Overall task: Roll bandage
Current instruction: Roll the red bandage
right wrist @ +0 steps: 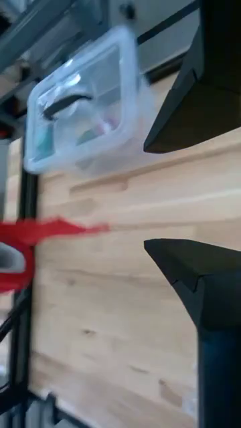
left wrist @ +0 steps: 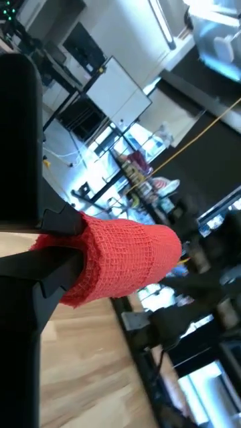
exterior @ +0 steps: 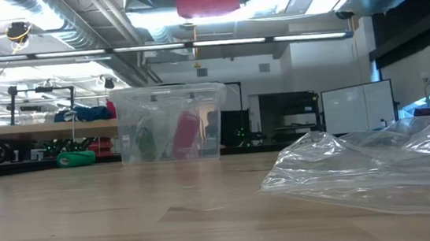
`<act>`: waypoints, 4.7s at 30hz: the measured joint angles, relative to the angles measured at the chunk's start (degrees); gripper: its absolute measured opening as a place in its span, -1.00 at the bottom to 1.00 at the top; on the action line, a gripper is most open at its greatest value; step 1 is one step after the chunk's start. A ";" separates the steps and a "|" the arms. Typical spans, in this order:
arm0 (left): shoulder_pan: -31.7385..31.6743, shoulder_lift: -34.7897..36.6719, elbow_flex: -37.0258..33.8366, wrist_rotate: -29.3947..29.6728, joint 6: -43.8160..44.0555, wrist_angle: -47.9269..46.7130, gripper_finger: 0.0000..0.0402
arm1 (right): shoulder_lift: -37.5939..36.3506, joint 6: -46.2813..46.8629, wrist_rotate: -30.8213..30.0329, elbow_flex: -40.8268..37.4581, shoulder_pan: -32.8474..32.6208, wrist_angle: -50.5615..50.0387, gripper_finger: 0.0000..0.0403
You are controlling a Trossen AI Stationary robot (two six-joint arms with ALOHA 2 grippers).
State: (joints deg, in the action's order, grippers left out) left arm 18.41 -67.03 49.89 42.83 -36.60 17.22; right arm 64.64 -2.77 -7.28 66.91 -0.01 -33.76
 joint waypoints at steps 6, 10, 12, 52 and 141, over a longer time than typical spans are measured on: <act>-0.02 0.33 0.00 -0.01 -1.14 2.99 -0.91 | 0.39 -2.35 1.28 -17.18 0.09 32.77 0.11; 0.00 0.33 0.00 -0.03 -0.17 2.98 -0.91 | 4.23 -3.58 1.28 -22.66 0.09 51.01 0.11; -0.02 0.33 0.00 -0.01 0.10 2.92 -0.91 | 6.16 -4.08 1.62 -22.73 0.09 55.18 0.11; 0.35 3.81 0.02 -0.88 -11.66 15.04 -0.91 | 7.78 -6.56 1.75 -13.90 0.05 48.62 -0.51; -8.62 0.15 0.02 4.37 -5.53 2.93 -0.91 | 18.67 0.07 6.77 -14.62 -4.96 83.62 -0.99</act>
State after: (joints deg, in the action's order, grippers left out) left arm 9.80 -66.87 49.91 47.20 -42.13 20.15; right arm 83.31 -2.70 -0.51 52.28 -4.97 49.87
